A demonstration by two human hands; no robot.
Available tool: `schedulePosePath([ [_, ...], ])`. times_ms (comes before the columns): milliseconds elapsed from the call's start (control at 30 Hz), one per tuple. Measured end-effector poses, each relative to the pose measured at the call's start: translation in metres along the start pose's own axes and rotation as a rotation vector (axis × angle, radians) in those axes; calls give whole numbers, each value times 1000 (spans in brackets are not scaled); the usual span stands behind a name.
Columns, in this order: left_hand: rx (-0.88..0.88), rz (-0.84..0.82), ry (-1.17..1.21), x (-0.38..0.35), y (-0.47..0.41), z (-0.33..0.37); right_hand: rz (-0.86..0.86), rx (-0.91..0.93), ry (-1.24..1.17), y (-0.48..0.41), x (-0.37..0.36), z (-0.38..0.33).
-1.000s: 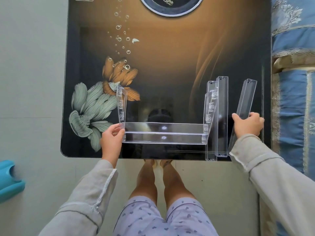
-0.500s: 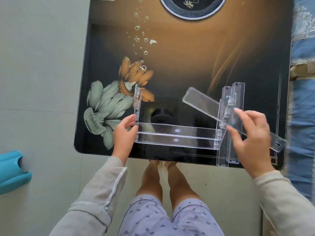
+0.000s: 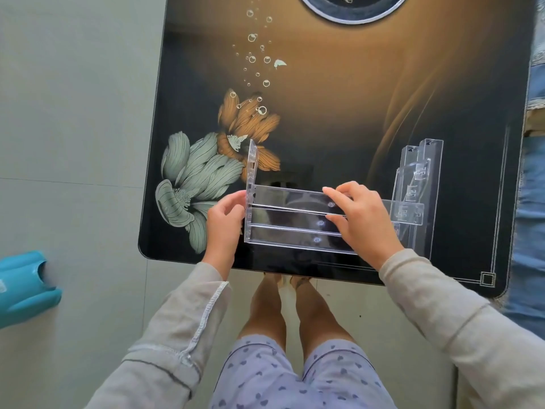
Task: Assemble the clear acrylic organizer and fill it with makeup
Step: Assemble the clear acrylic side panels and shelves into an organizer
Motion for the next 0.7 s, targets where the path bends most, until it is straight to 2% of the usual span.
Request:
schedulePosePath([
  [567,-33,3,-81,1,-2,-4,-87,-53,-34,-6,-14,2],
  [700,-84,40,-188,-1,-4,-3,-103,-62,-29,-6,-18,4],
])
Point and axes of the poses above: each hand's wrist, its own y-axis away from the middle knuckle, its own x-axis out of the back of the hand, z = x × y, the point moved 1 cm from there along -y, towards the middle knuckle, and after that the axes turned 8 degrees about -z, right-handed, at the moved point
